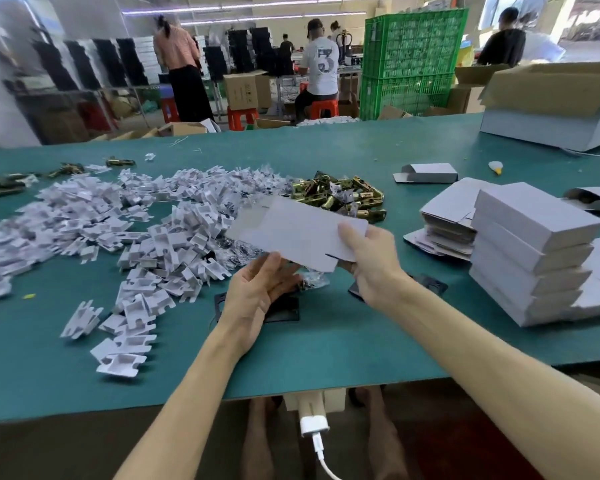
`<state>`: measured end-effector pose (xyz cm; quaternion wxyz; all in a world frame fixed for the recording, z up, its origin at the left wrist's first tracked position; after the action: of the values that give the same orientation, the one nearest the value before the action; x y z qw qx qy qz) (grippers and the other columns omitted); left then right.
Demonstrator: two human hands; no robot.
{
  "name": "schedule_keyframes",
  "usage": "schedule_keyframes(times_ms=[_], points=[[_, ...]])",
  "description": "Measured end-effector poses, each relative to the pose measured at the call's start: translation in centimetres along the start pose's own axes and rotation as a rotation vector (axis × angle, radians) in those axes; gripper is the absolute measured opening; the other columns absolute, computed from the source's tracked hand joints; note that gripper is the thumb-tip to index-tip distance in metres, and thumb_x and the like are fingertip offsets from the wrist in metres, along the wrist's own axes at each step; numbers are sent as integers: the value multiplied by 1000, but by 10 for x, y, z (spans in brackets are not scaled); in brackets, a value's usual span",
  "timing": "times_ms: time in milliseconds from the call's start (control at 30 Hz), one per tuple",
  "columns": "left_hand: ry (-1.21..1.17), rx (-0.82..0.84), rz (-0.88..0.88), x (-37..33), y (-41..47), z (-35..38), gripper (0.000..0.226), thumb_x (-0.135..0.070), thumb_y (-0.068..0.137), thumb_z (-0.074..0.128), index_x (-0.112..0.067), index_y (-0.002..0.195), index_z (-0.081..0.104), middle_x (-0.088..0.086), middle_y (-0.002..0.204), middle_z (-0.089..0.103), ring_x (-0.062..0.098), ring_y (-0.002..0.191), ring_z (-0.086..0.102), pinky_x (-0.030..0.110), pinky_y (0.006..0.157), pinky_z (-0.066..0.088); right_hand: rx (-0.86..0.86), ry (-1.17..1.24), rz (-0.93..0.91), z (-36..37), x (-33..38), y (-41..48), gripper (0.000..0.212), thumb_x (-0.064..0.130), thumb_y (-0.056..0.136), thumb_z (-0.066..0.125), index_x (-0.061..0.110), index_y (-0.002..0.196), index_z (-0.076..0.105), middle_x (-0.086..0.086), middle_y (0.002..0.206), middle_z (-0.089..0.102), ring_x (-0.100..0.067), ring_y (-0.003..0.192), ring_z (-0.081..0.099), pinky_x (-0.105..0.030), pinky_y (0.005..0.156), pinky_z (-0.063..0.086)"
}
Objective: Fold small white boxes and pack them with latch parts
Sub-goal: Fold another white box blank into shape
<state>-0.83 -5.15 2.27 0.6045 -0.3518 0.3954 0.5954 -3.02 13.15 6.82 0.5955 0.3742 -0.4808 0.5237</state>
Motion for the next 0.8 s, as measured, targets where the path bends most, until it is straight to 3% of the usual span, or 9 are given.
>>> schedule_keyframes(times_ms=[100, 167, 233, 367, 533, 667, 800], points=[[-122, -34, -31, -7, 1, -6, 114, -47, 47, 103, 3, 139, 58, 23, 134, 65, 35, 119, 67, 42, 100, 58, 45, 197, 208, 13, -29, -10, 14, 5, 103, 55, -1, 111, 65, -12, 105, 73, -21, 88, 70, -35, 70, 64], [-144, 14, -36, -11, 0, -8, 128, -51, 46, 103, 4, 148, 49, 23, 147, 56, 38, 136, 56, 47, 115, 47, 132, 288, 293, 17, -46, -19, 16, 4, 103, 54, -5, 108, 66, -9, 97, 77, -17, 79, 74, -24, 62, 60], [-126, 99, -52, -14, -3, -7, 128, -55, 51, 100, 2, 152, 45, 20, 153, 53, 36, 144, 48, 51, 123, 34, 234, 318, 322, 19, -56, -28, 18, 7, 103, 55, -3, 106, 69, -6, 92, 78, -13, 75, 74, -20, 62, 58], [-118, 170, -62, -15, -8, -9, 120, -54, 59, 97, -2, 153, 44, 12, 152, 55, 26, 143, 51, 48, 124, 31, 280, 348, 287, 16, -63, -32, 19, 13, 101, 60, -1, 107, 72, -9, 93, 77, -15, 76, 74, -20, 61, 57], [-126, 89, -31, -14, -7, -13, 106, -65, 61, 90, -3, 140, 56, 16, 145, 62, 29, 138, 57, 48, 120, 36, 363, 280, 185, 17, -64, -39, 30, 23, 97, 66, 4, 120, 66, -5, 94, 75, -16, 81, 71, -24, 68, 57], [-190, -32, -28, -14, -7, -17, 118, -68, 55, 91, 7, 139, 56, 21, 138, 65, 30, 132, 62, 44, 120, 39, 370, 226, 113, 18, -64, -44, 58, 35, 79, 74, 7, 129, 62, -6, 105, 73, -19, 93, 73, -28, 76, 59], [-249, -119, -16, -13, -9, -22, 126, -67, 49, 93, 13, 139, 54, 24, 133, 67, 31, 127, 66, 36, 107, 54, 445, 179, 106, 17, -64, -46, 61, 25, 78, 78, 9, 134, 61, -11, 120, 72, -21, 104, 72, -30, 85, 59]])
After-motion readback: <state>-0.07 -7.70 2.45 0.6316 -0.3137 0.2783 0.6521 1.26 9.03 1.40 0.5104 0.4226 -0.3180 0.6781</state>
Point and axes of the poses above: each hand's wrist, its own y-axis towards the middle knuckle, its own z-axis out of the palm, x = y × z, the point moved 1 cm from there along y, towards the middle knuckle
